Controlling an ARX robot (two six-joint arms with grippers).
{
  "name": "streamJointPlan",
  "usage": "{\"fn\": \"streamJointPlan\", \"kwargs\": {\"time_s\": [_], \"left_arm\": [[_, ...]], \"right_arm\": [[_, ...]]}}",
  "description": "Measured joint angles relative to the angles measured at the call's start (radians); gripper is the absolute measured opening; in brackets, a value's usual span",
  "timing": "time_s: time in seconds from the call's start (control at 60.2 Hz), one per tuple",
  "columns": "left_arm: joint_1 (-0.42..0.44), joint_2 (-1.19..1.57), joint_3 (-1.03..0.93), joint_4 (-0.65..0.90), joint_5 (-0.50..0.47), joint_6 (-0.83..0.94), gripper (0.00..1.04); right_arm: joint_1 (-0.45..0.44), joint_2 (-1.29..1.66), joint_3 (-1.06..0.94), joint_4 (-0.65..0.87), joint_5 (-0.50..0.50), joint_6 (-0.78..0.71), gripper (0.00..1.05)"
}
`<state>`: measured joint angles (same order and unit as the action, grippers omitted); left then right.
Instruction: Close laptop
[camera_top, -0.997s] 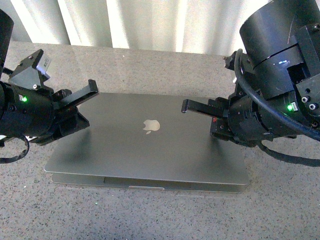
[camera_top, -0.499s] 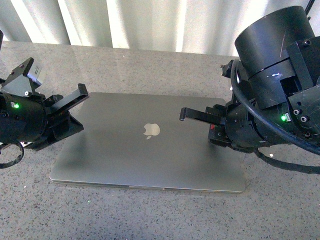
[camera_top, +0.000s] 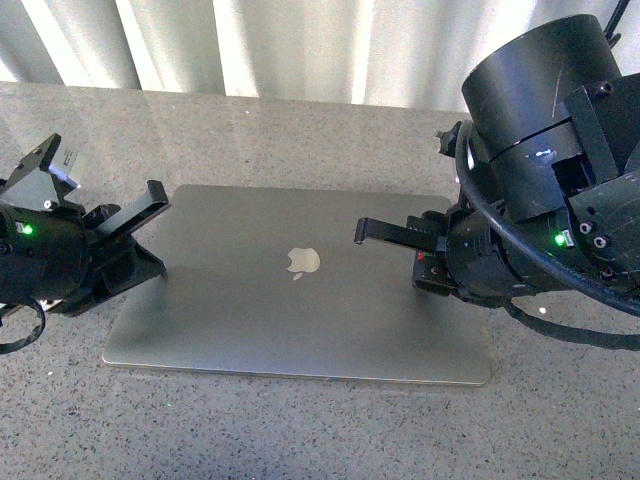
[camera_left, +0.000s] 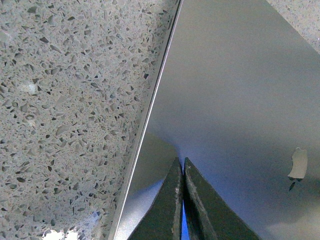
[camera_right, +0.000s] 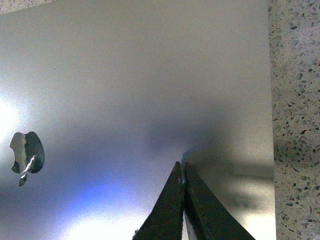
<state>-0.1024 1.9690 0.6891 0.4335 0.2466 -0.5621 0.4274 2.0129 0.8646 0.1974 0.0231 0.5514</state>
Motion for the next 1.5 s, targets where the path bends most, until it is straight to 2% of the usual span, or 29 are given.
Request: {"fn": "streamJointPlan", "kwargs": {"time_s": [0.199, 0.332, 0.449, 0.499, 0.532, 0.582, 0.632, 0.665, 0.781, 1.047, 1.08, 1.114, 1.163, 1.197, 1.247, 1.263, 1.313, 1.463, 1.496], "left_arm": [[0.010, -0.003, -0.006, 0.007, 0.001, -0.005, 0.04], [0.026, -0.042, -0.018, 0.019, -0.030, -0.007, 0.04], [0.045, -0.122, -0.024, 0.074, -0.126, 0.013, 0.04], [0.058, -0.178, -0.024, 0.117, -0.194, 0.042, 0.04], [0.071, -0.240, -0.024, 0.178, -0.273, 0.074, 0.04], [0.093, -0.340, -0.024, 0.257, -0.372, 0.123, 0.04], [0.102, -0.396, -0.022, 0.282, -0.403, 0.142, 0.04], [0.107, -0.425, -0.019, 0.289, -0.412, 0.154, 0.09], [0.113, -0.448, -0.018, 0.293, -0.420, 0.176, 0.30], [0.109, -0.425, -0.028, 0.288, -0.412, 0.188, 0.78], [0.109, -0.425, -0.031, 0.298, -0.401, 0.201, 0.82], [0.109, -0.422, -0.050, 0.360, -0.346, 0.252, 0.77], [0.107, -0.428, -0.106, 0.485, -0.263, 0.360, 0.67], [0.104, -0.441, -0.139, 0.523, -0.256, 0.409, 0.61], [0.100, -0.475, -0.191, 0.550, -0.244, 0.459, 0.52], [0.100, -0.489, -0.210, 0.555, -0.244, 0.475, 0.49], [0.101, -0.547, -0.277, 0.568, -0.247, 0.516, 0.34], [0.101, -0.660, -0.396, 0.572, -0.246, 0.541, 0.03], [0.101, -0.693, -0.426, 0.569, -0.246, 0.547, 0.04]], "right_arm": [[-0.001, -0.003, 0.000, 0.007, 0.023, -0.015, 0.01], [-0.003, -0.024, -0.019, 0.069, 0.105, -0.085, 0.01], [-0.016, -0.093, -0.059, 0.200, 0.216, -0.255, 0.01], [-0.026, -0.138, -0.074, 0.262, 0.245, -0.349, 0.01], [-0.038, -0.186, -0.090, 0.326, 0.268, -0.451, 0.01], [-0.055, -0.248, -0.109, 0.398, 0.268, -0.570, 0.01], [-0.071, -0.312, -0.128, 0.427, 0.252, -0.699, 0.01], [-0.082, -0.351, -0.142, 0.428, 0.243, -0.758, 0.02], [-0.096, -0.442, -0.171, 0.422, 0.239, -0.866, 0.22], [-0.096, -0.435, -0.179, 0.418, 0.233, -0.912, 0.68], [-0.096, -0.435, -0.179, 0.418, 0.233, -0.914, 0.75], [-0.096, -0.434, -0.179, 0.420, 0.235, -0.911, 0.80], [-0.100, -0.422, -0.217, 0.555, 0.270, -0.843, 0.75], [-0.109, -0.420, -0.266, 0.680, 0.269, -0.772, 0.68], [-0.123, -0.432, -0.319, 0.774, 0.256, -0.716, 0.61], [-0.135, -0.451, -0.356, 0.819, 0.247, -0.678, 0.55], [-0.164, -0.514, -0.429, 0.856, 0.225, -0.625, 0.43], [-0.229, -0.647, -0.567, 0.858, 0.166, -0.579, 0.11], [-0.245, -0.692, -0.604, 0.849, 0.146, -0.574, 0.01]]}}
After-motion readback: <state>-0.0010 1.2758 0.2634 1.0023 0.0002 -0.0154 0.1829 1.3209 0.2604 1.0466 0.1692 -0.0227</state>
